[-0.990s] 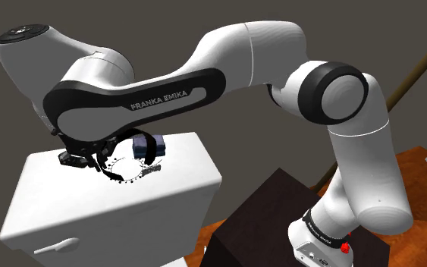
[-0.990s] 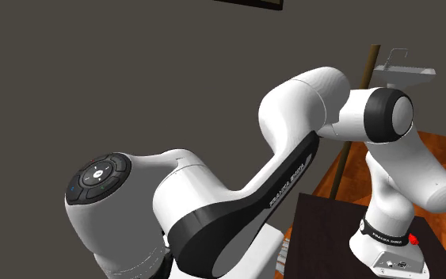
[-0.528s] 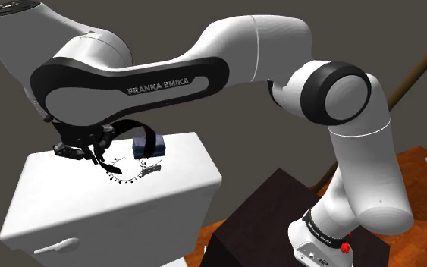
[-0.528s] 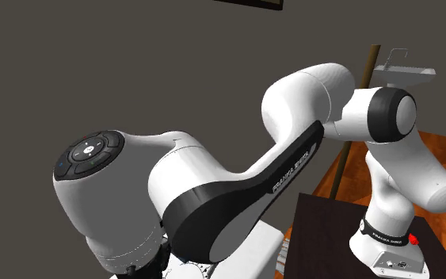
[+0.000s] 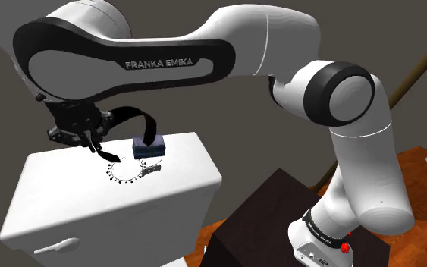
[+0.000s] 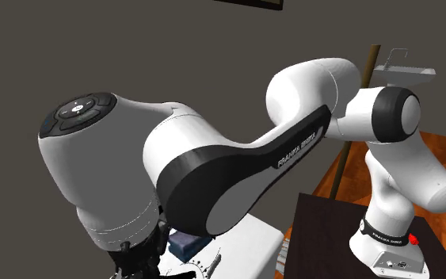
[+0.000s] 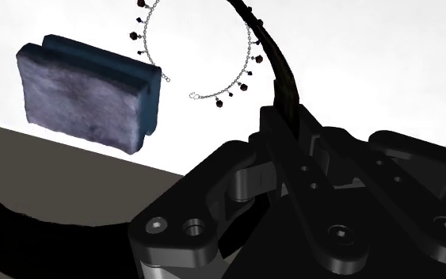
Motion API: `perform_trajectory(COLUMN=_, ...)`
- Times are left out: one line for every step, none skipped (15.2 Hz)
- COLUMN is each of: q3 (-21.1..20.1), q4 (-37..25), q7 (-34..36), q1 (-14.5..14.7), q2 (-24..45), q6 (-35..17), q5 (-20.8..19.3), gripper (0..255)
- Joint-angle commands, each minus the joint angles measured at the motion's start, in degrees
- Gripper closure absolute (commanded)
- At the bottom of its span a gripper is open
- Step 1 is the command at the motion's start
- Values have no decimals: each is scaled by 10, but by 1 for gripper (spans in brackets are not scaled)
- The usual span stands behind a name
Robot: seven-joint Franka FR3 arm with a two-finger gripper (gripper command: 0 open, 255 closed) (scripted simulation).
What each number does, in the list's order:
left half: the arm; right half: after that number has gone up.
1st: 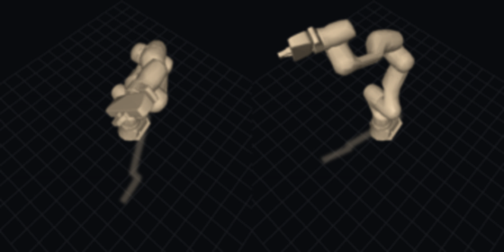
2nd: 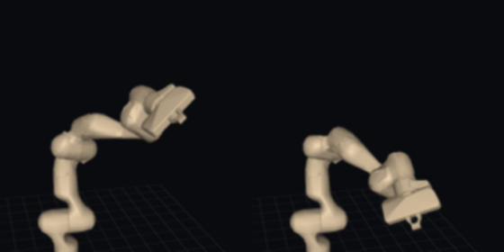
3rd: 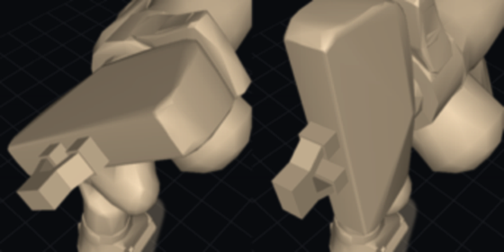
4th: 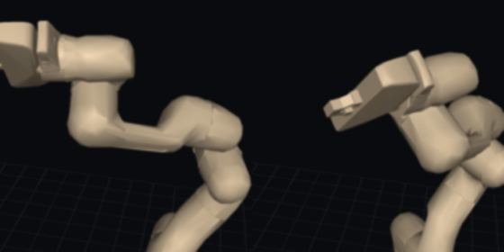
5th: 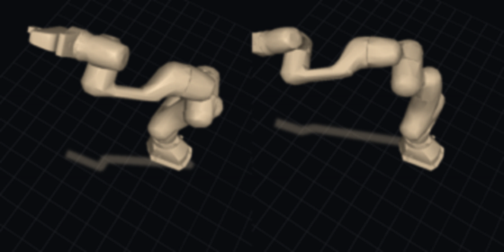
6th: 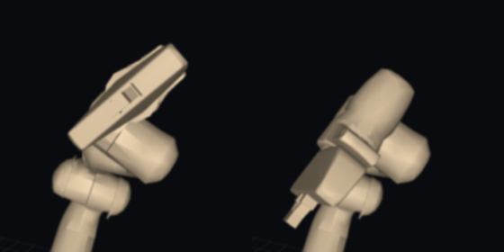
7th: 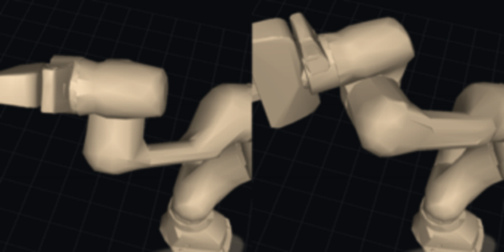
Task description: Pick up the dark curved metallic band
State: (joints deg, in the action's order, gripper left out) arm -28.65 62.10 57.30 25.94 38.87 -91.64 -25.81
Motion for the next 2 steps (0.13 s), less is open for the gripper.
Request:
perform_trajectory(q3=0, q4=-10, q7=-2, q1=2, q2=0, q6=10, q5=0, gripper=255)
perform_trajectory(q3=0, q4=-10, q7=-2, q1=2, q2=0, q6=10, q5=0, gripper=255)
